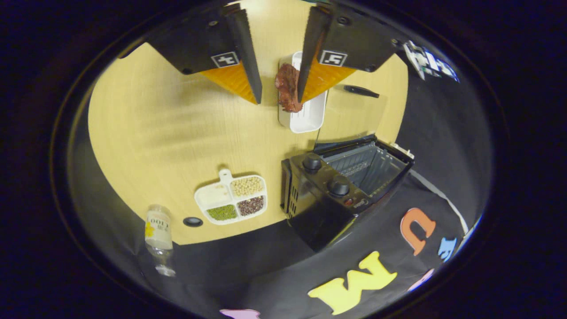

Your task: Open the toaster oven, put the food inside, and close the toaster oven door.

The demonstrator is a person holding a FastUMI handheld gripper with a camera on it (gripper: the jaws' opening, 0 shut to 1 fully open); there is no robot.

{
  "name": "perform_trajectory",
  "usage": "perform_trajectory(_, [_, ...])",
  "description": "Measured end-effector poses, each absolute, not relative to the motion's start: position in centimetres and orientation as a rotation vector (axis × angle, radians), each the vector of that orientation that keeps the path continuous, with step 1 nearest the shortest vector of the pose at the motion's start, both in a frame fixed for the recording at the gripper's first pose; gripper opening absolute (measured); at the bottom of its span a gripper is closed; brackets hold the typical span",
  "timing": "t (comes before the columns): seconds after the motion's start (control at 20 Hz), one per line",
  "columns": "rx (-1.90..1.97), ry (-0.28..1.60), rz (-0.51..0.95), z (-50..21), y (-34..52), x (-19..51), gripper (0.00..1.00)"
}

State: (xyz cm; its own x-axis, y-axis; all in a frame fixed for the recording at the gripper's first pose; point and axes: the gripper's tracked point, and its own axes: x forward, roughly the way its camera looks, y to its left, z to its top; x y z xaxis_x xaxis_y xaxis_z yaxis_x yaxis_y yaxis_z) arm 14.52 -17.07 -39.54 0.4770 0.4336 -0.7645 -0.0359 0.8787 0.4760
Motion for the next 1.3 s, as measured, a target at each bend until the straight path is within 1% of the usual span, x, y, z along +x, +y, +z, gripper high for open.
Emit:
perform_trajectory(0.05, [0.503, 1.046, 0.302, -39.2, -16.8, 14.3, 0.42])
perform_trajectory(0.15, [0.525, 1.058, 0.333, -38.9, -16.5, 13.8, 0.15])
perform_trajectory(0.2, [0.521, 1.056, 0.331, -38.7, -16.5, 13.6, 0.12])
perform_trajectory(0.5, [0.356, 0.973, 0.338, -35.2, -14.8, 12.0, 0.09])
perform_trajectory(0.65, [0.209, 0.896, 0.346, -33.0, -13.3, 11.1, 0.08])
perform_trajectory(0.8, [0.023, 0.797, 0.322, -30.7, -11.9, 10.3, 0.08])
perform_trajectory(1.1, [-0.166, 0.672, 0.400, -28.5, -4.6, 7.8, 0.08])
perform_trajectory(1.3, [-0.250, 0.548, 0.407, -28.0, 0.2, 7.2, 0.08])
